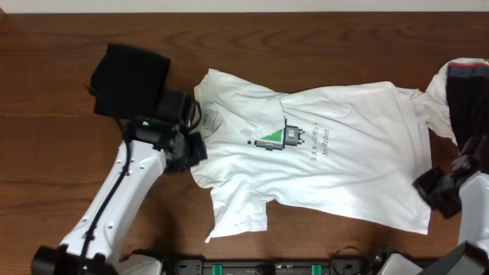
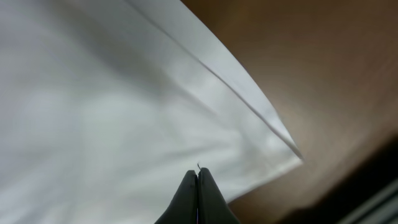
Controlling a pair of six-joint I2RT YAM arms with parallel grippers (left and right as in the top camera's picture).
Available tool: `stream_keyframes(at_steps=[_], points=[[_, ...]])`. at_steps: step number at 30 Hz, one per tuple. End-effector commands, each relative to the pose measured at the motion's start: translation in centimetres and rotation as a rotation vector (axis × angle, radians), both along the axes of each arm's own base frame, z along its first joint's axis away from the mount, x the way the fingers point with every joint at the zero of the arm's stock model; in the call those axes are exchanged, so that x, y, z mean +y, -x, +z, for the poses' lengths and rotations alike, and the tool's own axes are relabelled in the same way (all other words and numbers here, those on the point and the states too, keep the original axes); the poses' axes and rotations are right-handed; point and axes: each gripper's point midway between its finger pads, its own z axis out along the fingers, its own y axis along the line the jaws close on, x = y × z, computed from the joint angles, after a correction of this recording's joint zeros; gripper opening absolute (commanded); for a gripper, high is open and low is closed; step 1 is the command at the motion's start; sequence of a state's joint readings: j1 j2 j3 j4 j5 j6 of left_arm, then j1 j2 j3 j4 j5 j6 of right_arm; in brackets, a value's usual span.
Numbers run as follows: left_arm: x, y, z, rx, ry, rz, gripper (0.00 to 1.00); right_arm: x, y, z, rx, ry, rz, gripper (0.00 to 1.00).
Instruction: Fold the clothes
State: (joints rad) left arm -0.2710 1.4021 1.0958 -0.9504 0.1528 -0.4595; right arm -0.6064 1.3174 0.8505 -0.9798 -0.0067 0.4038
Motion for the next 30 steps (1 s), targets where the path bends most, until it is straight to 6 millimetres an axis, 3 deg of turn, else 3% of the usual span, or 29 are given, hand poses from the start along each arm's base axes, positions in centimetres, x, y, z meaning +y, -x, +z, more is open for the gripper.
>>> stream_keyframes(at_steps=[1,6,10,13,18,22,26,30], points=[[-1.0,-1.6,2.9,-0.100,0.000,-0.092,0.07,0.7,-3.8,4.3,-0.206,-0.025,0.139,0.01],[-2.0,-4.1,4.9,-0.218,0.026,-0.115,0.07,1.9,-8.6,8.2,-0.403,-0.031,0.303,0.01],[-2.5,-5.5,5.5,-0.285,0.029,-0.150,0.07,2.7,-11.9,9.0,-0.482,0.027,0.430,0.01],[-2.6,-6.0,5.4,-0.293,0.028,-0.156,0.07,3.5,-14.4,9.1,-0.531,0.053,0.491,0.08],[-3.8,-6.0,5.5,-0.254,0.016,-0.214,0.06,4.1,-16.8,8.7,-0.565,0.087,0.540,0.14],[-5.1,-5.9,6.8,-0.193,-0.017,-0.266,0.06,2.5,-17.1,7.8,-0.526,0.144,0.523,0.11],[-4.9,-6.2,7.3,-0.151,-0.075,-0.271,0.06,1.7,-17.5,5.9,-0.494,0.135,0.603,0.13],[-4.7,-5.9,6.7,-0.118,-0.074,-0.231,0.07,2.0,-19.9,3.9,-0.532,0.032,0.688,0.17]])
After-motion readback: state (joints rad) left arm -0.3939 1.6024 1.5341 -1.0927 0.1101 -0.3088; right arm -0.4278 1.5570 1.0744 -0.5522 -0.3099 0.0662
